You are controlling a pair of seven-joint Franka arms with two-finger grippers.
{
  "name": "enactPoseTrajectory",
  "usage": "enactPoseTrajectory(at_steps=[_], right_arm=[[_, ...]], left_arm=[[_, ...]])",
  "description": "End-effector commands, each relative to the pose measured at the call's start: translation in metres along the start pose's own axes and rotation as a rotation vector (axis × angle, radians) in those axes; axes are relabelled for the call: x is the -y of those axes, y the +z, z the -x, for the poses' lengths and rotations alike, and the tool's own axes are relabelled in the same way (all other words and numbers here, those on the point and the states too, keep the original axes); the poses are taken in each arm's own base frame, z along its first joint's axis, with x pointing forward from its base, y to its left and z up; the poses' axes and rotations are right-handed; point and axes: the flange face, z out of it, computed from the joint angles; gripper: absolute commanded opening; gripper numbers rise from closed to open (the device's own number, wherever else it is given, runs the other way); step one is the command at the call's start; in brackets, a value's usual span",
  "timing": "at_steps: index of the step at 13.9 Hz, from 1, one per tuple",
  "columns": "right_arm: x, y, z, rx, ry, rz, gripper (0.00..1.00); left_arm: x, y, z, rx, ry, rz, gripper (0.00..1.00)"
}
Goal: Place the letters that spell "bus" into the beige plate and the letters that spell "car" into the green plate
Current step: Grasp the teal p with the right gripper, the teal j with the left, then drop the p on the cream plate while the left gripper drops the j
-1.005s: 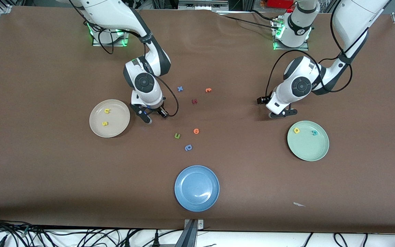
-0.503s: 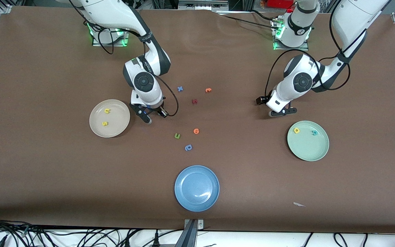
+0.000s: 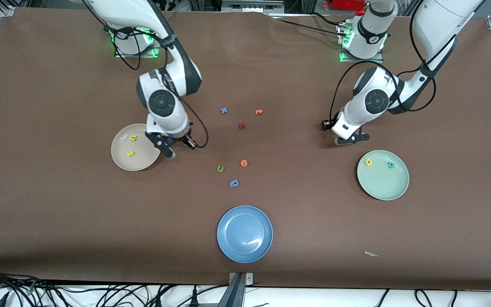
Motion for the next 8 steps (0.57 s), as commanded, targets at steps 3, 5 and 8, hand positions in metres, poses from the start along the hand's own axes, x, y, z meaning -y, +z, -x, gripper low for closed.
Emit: enactPoseTrajectory(at_steps=[3,5,8], right_arm=[[-0.047,-0.011,-0.071,-0.005,-0.113,0.053,0.05],[-0.061,0.005,-0.093,-0.004,-0.143,0.079,0.05],[-0.070,0.023,-0.103,-0.001,-0.159,0.102,0.37]], left_arm=[[0.003,-0.001,0.005,-0.020,0.018,-0.016,0.34],[0.003,-0.002,0.005,-0.022,0.018,-0.015,0.34],[0.003,-0.001,0.005,-0.018,0.015,-0.018,0.33]])
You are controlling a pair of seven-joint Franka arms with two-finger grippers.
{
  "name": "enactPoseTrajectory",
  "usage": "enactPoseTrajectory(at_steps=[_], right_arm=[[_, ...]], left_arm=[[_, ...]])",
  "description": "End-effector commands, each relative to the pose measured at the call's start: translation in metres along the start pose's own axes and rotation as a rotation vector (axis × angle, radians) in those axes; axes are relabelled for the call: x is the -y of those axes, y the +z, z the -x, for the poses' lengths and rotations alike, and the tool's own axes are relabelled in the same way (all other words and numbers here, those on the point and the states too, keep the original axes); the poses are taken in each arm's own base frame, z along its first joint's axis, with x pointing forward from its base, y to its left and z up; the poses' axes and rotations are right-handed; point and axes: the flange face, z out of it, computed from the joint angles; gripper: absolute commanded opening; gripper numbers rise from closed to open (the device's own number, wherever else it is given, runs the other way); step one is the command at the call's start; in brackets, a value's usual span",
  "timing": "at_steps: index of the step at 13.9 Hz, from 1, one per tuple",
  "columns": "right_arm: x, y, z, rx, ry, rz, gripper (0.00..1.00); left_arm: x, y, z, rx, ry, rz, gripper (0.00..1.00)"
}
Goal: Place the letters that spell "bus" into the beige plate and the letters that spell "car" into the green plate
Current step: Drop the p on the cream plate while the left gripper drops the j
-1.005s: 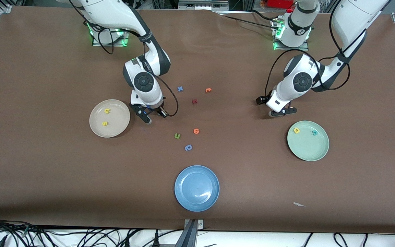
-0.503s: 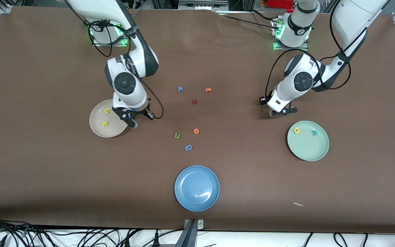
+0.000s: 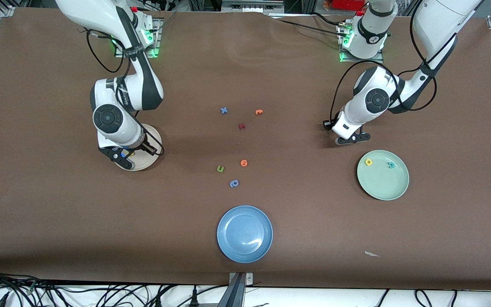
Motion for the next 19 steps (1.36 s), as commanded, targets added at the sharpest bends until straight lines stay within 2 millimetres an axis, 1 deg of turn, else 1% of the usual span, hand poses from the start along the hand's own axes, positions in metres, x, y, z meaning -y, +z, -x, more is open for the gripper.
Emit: enactPoseTrajectory(at_steps=[1,2,4,5,6,7,8,10,11,12,13,15,17,19], right_arm=[[0.000,0.009,0.000,0.000,-0.024,0.009,0.91],[0.000,0.007,0.000,0.000,-0.026,0.007,1.00],[0.003,-0.002,-0.001,-0.007,-0.029,-0.008,1.00],[0.004,-0.008,-0.002,-0.010,-0.032,-0.015,1.00],[0.005,-0.017,-0.002,-0.011,-0.031,-0.025,1.00],[0.005,-0.018,-0.001,-0.009,-0.034,-0.025,1.00],[0.005,-0.025,-0.003,-0.013,-0.035,-0.034,1.00],[0.008,-0.045,-0.008,-0.015,-0.085,-0.043,1.00],[0.008,-0.061,-0.013,-0.006,-0.107,-0.038,1.00],[0.008,-0.082,-0.020,0.003,-0.118,-0.031,1.00],[0.005,-0.103,-0.029,0.016,-0.133,-0.018,1.00],[-0.005,-0.142,-0.044,0.028,-0.225,-0.013,1.00],[-0.023,-0.176,-0.064,0.018,-0.296,-0.021,1.00],[-0.031,-0.208,-0.073,-0.003,-0.338,-0.040,1.00]], left_arm=[[0.002,0.001,0.006,-0.012,0.016,-0.018,0.28],[0.002,0.001,0.006,-0.010,0.016,-0.019,0.26],[0.002,0.000,0.005,-0.012,0.016,-0.018,0.22],[0.002,0.000,0.005,-0.012,0.016,-0.018,0.17],[0.002,0.000,0.005,-0.012,0.016,-0.018,0.16],[0.002,0.000,0.005,-0.012,0.014,-0.018,0.14],[0.002,0.000,0.005,-0.013,0.014,-0.018,0.13],[0.002,-0.001,0.004,-0.014,0.013,-0.016,0.13],[0.002,-0.001,0.004,-0.014,0.013,-0.016,0.13],[0.001,-0.001,0.003,-0.016,0.013,-0.015,0.13],[0.001,-0.002,0.002,-0.017,0.011,-0.015,0.13],[-0.002,-0.012,-0.007,-0.032,0.003,-0.012,0.13],[-0.007,-0.039,-0.027,-0.032,-0.012,-0.041,0.13],[-0.009,-0.081,-0.057,-0.001,-0.043,-0.079,0.13]])
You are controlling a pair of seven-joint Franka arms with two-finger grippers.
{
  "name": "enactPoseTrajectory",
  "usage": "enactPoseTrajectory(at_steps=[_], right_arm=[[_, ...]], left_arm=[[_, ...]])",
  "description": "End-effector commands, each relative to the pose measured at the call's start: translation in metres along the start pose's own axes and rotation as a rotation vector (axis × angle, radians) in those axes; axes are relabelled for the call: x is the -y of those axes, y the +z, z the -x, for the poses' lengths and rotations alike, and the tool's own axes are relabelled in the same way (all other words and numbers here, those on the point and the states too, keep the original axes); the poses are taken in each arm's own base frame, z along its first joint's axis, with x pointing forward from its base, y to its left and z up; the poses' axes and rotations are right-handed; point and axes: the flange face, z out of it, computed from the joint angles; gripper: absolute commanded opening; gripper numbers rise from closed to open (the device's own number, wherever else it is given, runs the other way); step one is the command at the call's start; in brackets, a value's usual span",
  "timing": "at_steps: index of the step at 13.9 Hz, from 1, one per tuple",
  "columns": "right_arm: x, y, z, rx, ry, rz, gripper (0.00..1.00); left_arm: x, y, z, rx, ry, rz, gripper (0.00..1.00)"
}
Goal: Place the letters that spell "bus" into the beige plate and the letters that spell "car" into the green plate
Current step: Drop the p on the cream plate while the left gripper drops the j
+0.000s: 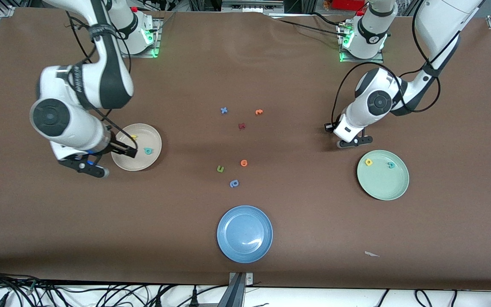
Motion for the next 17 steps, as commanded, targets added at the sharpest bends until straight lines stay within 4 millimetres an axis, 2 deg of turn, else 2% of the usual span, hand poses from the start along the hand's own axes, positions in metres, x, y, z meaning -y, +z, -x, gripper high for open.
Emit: enactPoseTrajectory(at_steps=[1,3,4,6,8,9,11,14,16,17], right_arm=[[-0.010,-0.043,-0.007,-0.009,-0.080,-0.016,1.00],[-0.013,-0.064,-0.004,0.005,-0.119,-0.011,1.00],[-0.024,-0.065,-0.005,0.031,-0.116,-0.011,1.00],[-0.047,-0.077,-0.009,0.041,-0.139,-0.036,1.00],[-0.083,-0.090,-0.015,0.036,-0.163,-0.104,1.00],[-0.096,-0.092,-0.014,0.053,-0.178,-0.137,1.00],[-0.093,-0.096,0.001,0.105,-0.218,-0.150,1.00],[-0.125,-0.103,0.022,0.133,-0.245,-0.149,1.00],[-0.124,-0.114,0.035,0.099,-0.285,-0.144,1.00],[-0.123,-0.118,0.036,0.079,-0.290,-0.114,1.00]], left_arm=[[-0.004,-0.068,-0.040,0.005,-0.033,-0.059,0.13],[-0.001,-0.105,-0.069,0.021,-0.043,-0.037,0.13],[0.007,-0.119,-0.084,0.015,-0.041,-0.023,0.13],[0.028,-0.146,-0.118,-0.021,-0.044,0.029,0.13],[0.060,-0.158,-0.148,-0.041,-0.019,0.052,0.13],[0.079,-0.152,-0.161,-0.039,-0.003,0.052,0.13],[0.107,-0.134,-0.184,-0.028,0.024,0.051,0.13],[0.116,-0.099,-0.198,-0.025,0.076,-0.038,0.13],[0.115,-0.091,-0.199,-0.018,0.079,-0.038,0.14],[0.113,-0.086,-0.199,-0.011,0.082,-0.034,0.20]])
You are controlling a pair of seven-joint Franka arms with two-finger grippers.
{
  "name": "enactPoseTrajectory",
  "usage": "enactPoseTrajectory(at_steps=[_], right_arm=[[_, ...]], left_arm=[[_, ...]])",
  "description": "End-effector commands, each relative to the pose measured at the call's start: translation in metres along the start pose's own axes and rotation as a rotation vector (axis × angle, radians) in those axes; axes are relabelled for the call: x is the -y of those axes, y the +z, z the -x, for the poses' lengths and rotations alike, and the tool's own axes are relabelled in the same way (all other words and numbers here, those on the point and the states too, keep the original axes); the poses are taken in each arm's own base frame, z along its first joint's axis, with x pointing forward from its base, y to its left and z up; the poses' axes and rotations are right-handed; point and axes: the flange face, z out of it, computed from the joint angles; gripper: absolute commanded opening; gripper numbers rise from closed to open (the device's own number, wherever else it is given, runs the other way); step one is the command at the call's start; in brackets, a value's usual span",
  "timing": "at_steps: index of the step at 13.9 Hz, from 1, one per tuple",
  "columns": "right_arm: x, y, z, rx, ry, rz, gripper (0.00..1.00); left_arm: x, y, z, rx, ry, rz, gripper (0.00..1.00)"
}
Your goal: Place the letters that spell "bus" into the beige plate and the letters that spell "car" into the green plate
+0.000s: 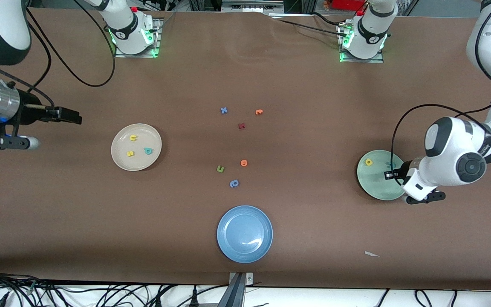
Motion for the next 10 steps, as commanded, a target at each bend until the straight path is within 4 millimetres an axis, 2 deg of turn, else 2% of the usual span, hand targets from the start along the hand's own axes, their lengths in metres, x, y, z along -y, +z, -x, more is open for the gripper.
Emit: enactPoseTrajectory(at_steps=[1,2,3,4,5,6,7,10], right_arm=[[0.006,-0.010,0.020,-0.051,-0.042,0.067,1.00],[0.004,-0.012,0.020,-0.070,-0.040,0.078,1.00],[0.001,-0.016,0.024,-0.100,-0.045,0.071,1.00],[-0.006,-0.021,0.028,-0.124,-0.041,0.067,1.00],[-0.007,-0.026,0.036,-0.137,-0.042,0.066,1.00],[-0.010,-0.030,0.044,-0.144,-0.039,0.065,1.00],[-0.013,-0.026,0.044,-0.137,-0.033,0.060,1.00],[-0.018,-0.030,0.041,-0.162,-0.022,0.052,1.00]], left_arm=[[-0.007,0.001,-0.007,-0.003,0.028,-0.014,0.36],[-0.006,-0.001,-0.011,-0.014,0.024,-0.008,0.49],[-0.005,-0.004,-0.013,-0.021,0.019,-0.006,0.77],[-0.004,-0.010,-0.014,-0.031,0.017,-0.008,1.00],[-0.001,-0.020,-0.016,-0.045,0.005,-0.003,1.00],[0.001,-0.041,-0.018,-0.070,-0.004,-0.002,1.00],[0.001,-0.053,-0.016,-0.066,-0.005,-0.010,1.00],[-0.005,-0.114,0.003,-0.060,-0.004,-0.080,1.00]])
